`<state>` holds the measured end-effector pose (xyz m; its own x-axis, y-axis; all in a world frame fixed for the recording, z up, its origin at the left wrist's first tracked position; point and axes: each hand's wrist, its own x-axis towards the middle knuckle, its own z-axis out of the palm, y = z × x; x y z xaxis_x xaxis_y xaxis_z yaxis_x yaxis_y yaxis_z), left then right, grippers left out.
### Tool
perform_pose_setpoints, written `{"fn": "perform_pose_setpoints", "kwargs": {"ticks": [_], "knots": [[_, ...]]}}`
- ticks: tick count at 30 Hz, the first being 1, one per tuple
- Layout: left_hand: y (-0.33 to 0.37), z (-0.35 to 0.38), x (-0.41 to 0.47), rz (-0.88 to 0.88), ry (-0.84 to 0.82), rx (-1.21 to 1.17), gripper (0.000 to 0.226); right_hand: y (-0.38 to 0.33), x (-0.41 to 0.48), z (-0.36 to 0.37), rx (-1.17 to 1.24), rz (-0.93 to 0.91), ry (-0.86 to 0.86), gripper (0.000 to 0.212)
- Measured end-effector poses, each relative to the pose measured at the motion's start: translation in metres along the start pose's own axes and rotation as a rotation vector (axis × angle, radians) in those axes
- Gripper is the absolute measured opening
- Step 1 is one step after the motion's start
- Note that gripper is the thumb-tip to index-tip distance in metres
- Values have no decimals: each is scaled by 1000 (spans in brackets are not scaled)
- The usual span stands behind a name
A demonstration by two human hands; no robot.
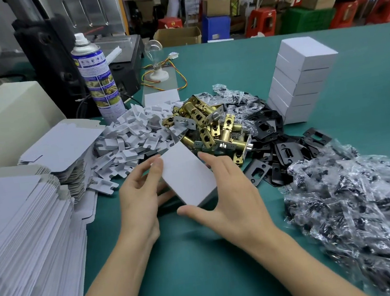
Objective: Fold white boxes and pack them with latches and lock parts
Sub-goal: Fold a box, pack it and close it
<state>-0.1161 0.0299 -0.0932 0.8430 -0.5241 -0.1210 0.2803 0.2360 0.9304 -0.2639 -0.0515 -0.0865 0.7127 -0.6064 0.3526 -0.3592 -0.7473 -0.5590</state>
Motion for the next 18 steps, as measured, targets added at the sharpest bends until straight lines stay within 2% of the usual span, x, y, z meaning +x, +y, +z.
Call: {"fn": "perform_pose_setpoints", "kwargs": {"ticks": [3, 6, 10, 13, 18], "knots": [[0, -1, 2, -39, 7, -20, 11, -6, -1, -2, -83, -23, -12, 101], [1, -1, 1, -35, -22, -28, 15, -8, -1, 0, -52, -2, 15, 85], [5, 2, -1, 0, -86, -107, 19, -4, 10, -12, 356, 144, 56, 71], [6, 2, 0, 6, -75, -83, 23, -7, 37, -33, 643, 270, 68, 65], [3, 4, -2, -32, -105, -32, 21, -14, 122, -73, 745, 316, 14, 60]]}}
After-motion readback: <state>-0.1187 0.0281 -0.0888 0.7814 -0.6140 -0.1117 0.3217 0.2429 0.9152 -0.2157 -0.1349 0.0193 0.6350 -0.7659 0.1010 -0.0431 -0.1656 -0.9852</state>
